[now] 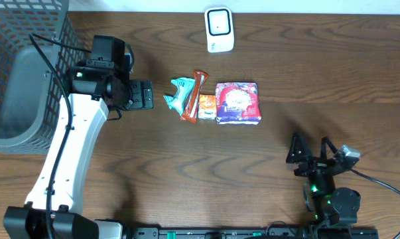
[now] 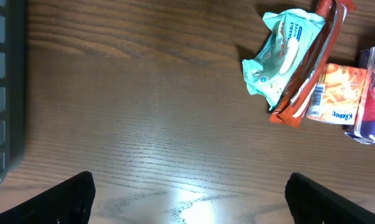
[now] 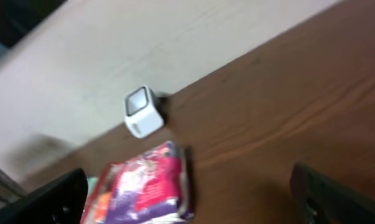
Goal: Scan the item barcode
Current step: 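Raise the right gripper and move it over the red-purple pack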
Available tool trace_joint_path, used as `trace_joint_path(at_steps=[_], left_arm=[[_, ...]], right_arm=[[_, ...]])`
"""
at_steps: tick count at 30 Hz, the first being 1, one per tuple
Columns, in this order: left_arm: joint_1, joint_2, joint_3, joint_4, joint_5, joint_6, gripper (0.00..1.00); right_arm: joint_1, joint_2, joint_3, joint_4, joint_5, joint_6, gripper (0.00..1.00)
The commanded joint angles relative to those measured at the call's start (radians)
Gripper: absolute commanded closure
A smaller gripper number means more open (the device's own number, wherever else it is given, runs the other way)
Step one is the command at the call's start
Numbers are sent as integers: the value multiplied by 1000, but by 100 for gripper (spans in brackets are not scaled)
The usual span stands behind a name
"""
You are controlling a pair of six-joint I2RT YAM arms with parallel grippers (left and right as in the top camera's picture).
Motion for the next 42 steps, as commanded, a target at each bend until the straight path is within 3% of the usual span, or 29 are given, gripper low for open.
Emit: trace_joint_path(at_steps=[1, 5, 10, 15, 21, 27, 31, 34, 38, 42], left_arm=[[2, 4, -4, -6, -16, -8, 2], [2, 4, -4, -6, -16, -8, 2], [2, 4, -4, -6, -16, -8, 2], [2, 4, -4, -6, -17, -8, 2], [2, 4, -4, -6, -16, -8, 2], [2, 4, -4, -6, -16, -8, 2], [2, 4, -4, -5, -16, -8, 2], [2, 4, -4, -6, -16, -8, 2], [2, 4, -4, -5, -16, -8, 2], [2, 4, -4, -5, -17, -8, 2]], right_arm=[[10, -5, -2, 0, -23, 137, 1], [10, -5, -2, 10, -43, 181, 1], [10, -5, -2, 27, -368, 329, 1], [10, -5, -2, 37, -414, 501, 1], [10, -5, -2, 280, -560, 499, 1], [10, -5, 34, 492, -500, 478, 1], [10, 23, 150, 477, -487, 368, 1], [10, 85, 294, 361, -499, 164, 1], [10, 239, 546, 17, -494, -157, 1], [10, 461, 794, -321, -474, -337, 1]])
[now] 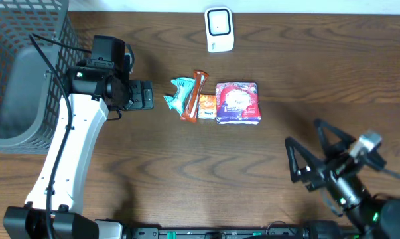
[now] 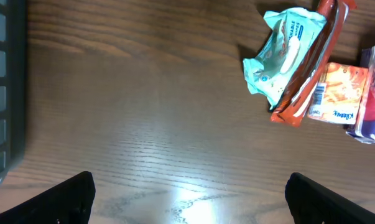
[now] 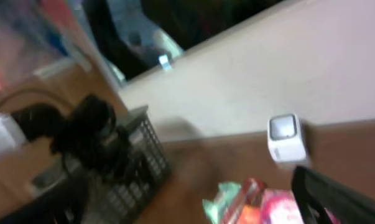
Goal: Scan the item barcode
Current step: 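Raise the right gripper and move it over the red-purple pack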
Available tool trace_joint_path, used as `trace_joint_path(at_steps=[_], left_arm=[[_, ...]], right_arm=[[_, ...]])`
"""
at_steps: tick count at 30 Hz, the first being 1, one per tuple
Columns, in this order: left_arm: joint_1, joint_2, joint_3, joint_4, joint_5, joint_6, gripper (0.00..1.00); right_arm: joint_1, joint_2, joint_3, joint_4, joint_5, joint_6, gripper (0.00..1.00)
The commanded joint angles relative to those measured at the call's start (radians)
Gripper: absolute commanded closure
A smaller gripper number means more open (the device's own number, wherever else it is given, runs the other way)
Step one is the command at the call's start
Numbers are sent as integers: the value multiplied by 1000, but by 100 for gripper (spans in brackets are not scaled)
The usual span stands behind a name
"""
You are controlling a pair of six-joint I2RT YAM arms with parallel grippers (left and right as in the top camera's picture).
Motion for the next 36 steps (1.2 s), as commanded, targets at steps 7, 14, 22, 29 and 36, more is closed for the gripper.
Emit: trace_joint_path(at_steps=[7, 14, 22, 29, 36], left_arm=[[1, 4, -3, -4, -16, -8, 2], [1, 4, -3, -3, -16, -8, 2], [1, 4, -3, -3, -16, -8, 2], [1, 4, -3, -3, -16, -8, 3], [1, 4, -3, -4, -16, -8, 2]], right_arm=[[8, 591, 568, -706, 18, -474, 1], [8, 917, 802, -1015, 38, -539, 1], [8, 1035, 805, -978, 36, -417, 1], [8, 1052, 804, -931, 142, -417, 1], [8, 1054, 767, -850, 169, -417, 1]])
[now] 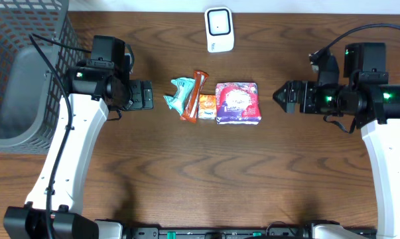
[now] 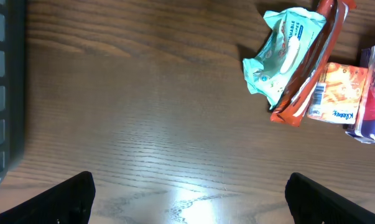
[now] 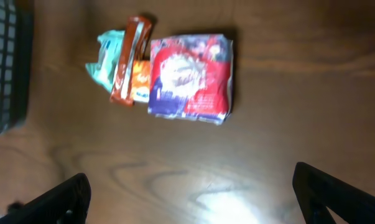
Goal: Scan the item barcode
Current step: 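Raise the right gripper and move it over the red-purple pack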
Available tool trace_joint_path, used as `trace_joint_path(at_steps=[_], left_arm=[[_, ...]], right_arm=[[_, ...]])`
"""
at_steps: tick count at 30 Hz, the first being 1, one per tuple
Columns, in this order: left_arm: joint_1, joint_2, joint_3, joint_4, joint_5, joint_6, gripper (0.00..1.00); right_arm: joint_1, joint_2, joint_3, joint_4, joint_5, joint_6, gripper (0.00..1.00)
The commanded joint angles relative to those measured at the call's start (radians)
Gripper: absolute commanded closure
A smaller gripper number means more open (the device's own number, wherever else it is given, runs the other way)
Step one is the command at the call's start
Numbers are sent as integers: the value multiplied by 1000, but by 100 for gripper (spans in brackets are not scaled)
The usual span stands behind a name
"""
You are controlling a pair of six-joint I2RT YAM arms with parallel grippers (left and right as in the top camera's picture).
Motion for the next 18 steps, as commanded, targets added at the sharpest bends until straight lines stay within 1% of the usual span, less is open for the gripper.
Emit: trace_joint_path(at_steps=[1, 8, 11, 13, 16, 17, 18], left_arm=[[1, 4, -3, -3, -16, -8, 2], [1, 4, -3, -3, -16, -8, 2], [1, 4, -3, -3, -16, -8, 2], [1, 4, -3, -3, -16, -8, 2], [1, 4, -3, -3, -16, -8, 2], [1, 4, -3, -3, -16, -8, 2], [1, 4, -3, -3, -16, -8, 2]], right_arm=[[5, 5, -30, 42, 21, 6, 1], [5, 6, -222, 229, 12, 91, 1], [5, 6, -328, 332, -71, 94, 1], [8, 6, -379, 393, -136, 91, 20], [29, 6, -407, 439, -148, 96, 44], [39, 6, -407, 451, -148, 96, 58], [58, 6, -407, 479, -148, 115, 79]])
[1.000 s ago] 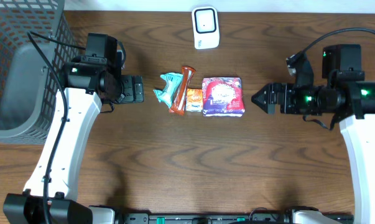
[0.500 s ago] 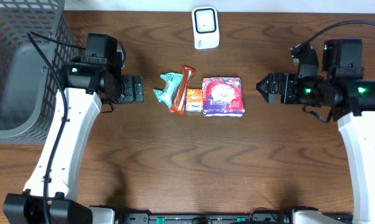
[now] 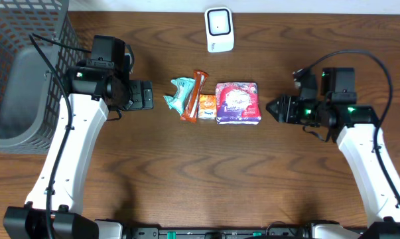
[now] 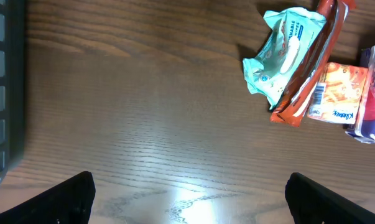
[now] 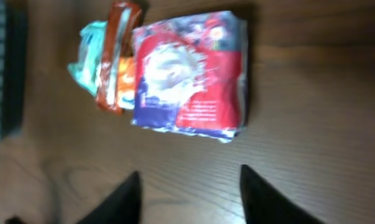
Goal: Scan the item barcode
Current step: 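Raise the right gripper and move it over the red-purple pack, then lower the right gripper onto the red-purple pack and grasp it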
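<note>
A white scanner (image 3: 219, 29) stands at the table's far edge. In a row at mid-table lie a teal pack (image 3: 180, 95), a brown bar (image 3: 194, 96), a small orange pack (image 3: 207, 106) and a red-and-purple packet (image 3: 237, 103). My right gripper (image 3: 274, 108) points at the packet from its right, open and empty; its wrist view shows the packet (image 5: 190, 78) just ahead of the gripper (image 5: 190, 199). My left gripper (image 3: 143, 95) sits left of the teal pack (image 4: 280, 53), open with nothing in it (image 4: 187, 199).
A grey mesh basket (image 3: 20, 66) fills the far left of the table, its wall (image 4: 4, 87) at the left wrist view's edge. The table's far edge runs just behind the scanner. Bare wood lies in front of the row of items.
My right gripper has moved left and lower, closer to the red-and-purple packet, and its fingers stand nearer together. The left arm and the items have not moved.
My right arm was folded low at the table's front right edge. Then it was raised there, its camera facing the far side. Then it hung wide open right of the packet, and now it is close to the packet. The left arm stayed still.
</note>
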Available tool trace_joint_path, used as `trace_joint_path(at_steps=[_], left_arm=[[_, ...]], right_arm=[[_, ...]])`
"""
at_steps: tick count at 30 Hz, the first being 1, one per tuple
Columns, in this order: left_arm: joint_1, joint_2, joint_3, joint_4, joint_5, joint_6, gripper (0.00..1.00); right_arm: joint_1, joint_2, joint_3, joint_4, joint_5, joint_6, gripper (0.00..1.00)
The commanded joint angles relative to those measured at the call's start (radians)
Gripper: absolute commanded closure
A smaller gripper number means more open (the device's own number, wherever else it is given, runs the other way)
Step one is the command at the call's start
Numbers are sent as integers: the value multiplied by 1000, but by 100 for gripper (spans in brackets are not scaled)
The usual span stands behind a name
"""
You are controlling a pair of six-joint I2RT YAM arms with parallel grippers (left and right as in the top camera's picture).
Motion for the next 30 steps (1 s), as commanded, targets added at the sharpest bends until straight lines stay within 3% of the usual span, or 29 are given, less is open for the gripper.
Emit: trace_joint_path(at_steps=[1, 4, 8, 9, 11, 14, 17, 18, 20, 21, 22, 24, 25, 27, 28, 30], left_arm=[[1, 4, -3, -3, -16, -8, 2], [1, 4, -3, -3, -16, -8, 2], [1, 4, -3, -3, -16, -8, 2], [1, 4, -3, -3, -16, -8, 2], [1, 4, -3, -3, -16, -8, 2], [1, 4, -3, -3, -16, -8, 2], [1, 4, -3, -3, -16, -8, 2], [1, 4, -3, -3, -16, -8, 2], [1, 4, -3, -3, -16, -8, 2], [1, 4, -3, -3, -16, -8, 2], [1, 4, -3, -3, -16, -8, 2], [1, 4, -3, -3, -16, -8, 2], [1, 4, -3, -3, -16, -8, 2], [1, 4, -3, -3, -16, -8, 2], [1, 4, -3, -3, -16, -8, 2], [1, 4, -3, -3, -16, -8, 2]], right_arm=[[53, -5, -1, 63, -56, 45, 84], [90, -5, -1, 128, -28, 126, 96], [150, -5, -1, 189, 56, 190, 88], [165, -5, -1, 196, 84, 198, 81], [193, -5, -1, 203, 122, 204, 50], [220, -5, -1, 202, 127, 204, 49], [226, -5, -1, 201, 127, 204, 34], [226, -5, -1, 201, 127, 204, 34], [226, -5, -1, 200, 127, 204, 24], [226, -5, -1, 200, 123, 204, 9], [226, -5, -1, 196, 111, 204, 2], [226, -5, -1, 192, 100, 205, 8], [228, -5, -1, 192, 97, 205, 29], [239, -4, -1, 194, 100, 205, 58], [246, -4, -1, 196, 101, 205, 66], [267, -4, -1, 201, 104, 204, 69]])
